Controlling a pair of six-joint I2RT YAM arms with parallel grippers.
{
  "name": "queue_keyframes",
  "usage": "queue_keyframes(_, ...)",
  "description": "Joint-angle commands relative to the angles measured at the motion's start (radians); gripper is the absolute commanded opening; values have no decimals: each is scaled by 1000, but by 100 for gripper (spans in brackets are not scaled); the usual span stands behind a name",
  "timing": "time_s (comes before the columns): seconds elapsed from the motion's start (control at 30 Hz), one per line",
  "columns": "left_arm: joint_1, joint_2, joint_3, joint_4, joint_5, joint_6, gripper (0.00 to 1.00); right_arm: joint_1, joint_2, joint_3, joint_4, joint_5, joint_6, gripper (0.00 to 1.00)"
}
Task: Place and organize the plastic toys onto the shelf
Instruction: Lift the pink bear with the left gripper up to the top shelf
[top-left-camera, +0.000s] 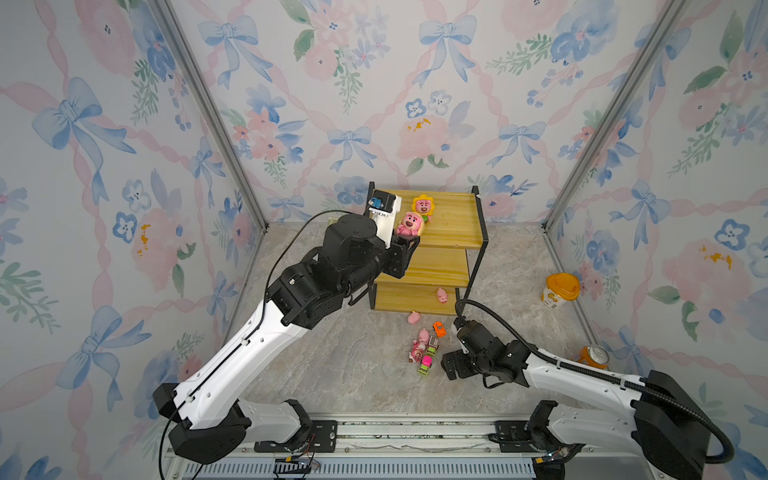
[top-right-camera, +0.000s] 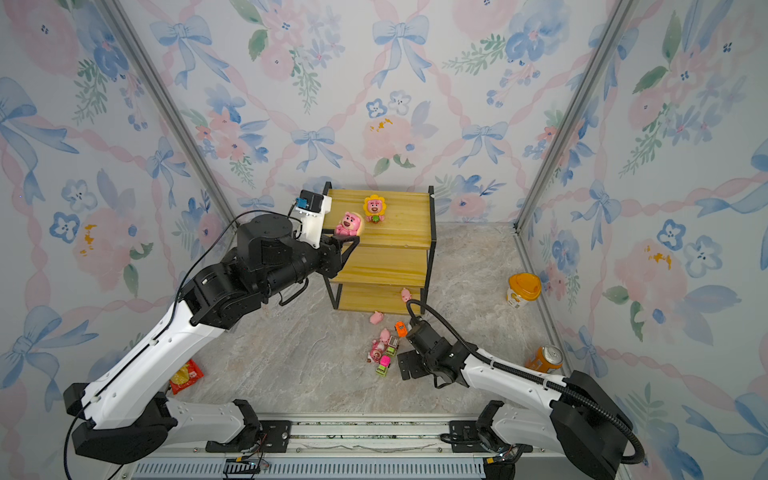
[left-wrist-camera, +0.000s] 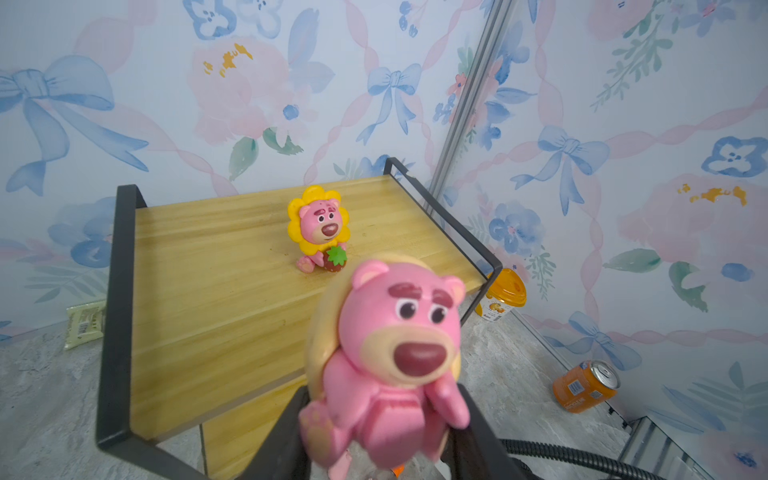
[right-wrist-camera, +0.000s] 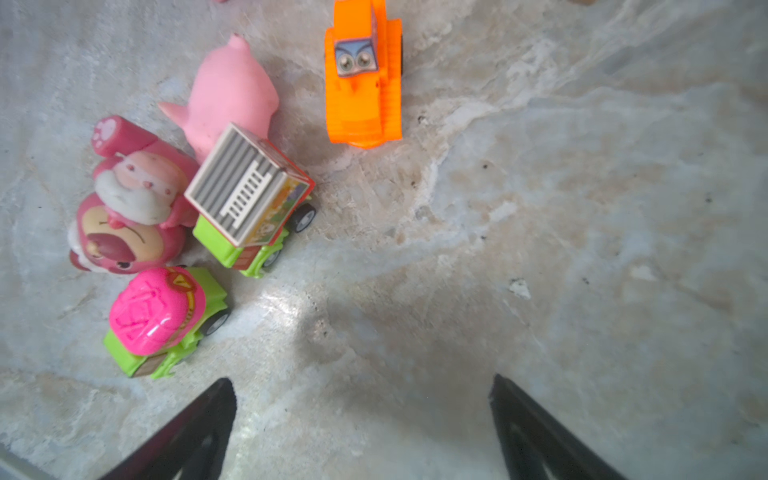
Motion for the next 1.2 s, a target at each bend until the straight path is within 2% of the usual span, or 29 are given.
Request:
queue_keyframes(0.0,74,18,47,-32,54,26,10,-9,-26,-14,-13,4,-16,98)
queue_keyframes(0.13,136,60,86,-69,109,30,11,-21,-34,-18,-11,1,-24,98)
queue_keyframes(0.4,172,122,91,-74,139,48,12,-31,-21,-21,11,-11,-30,98)
queue_keyframes(1.17,190,278,187,-84,29,49,10,-69,25,-35,73,-58,-51,98)
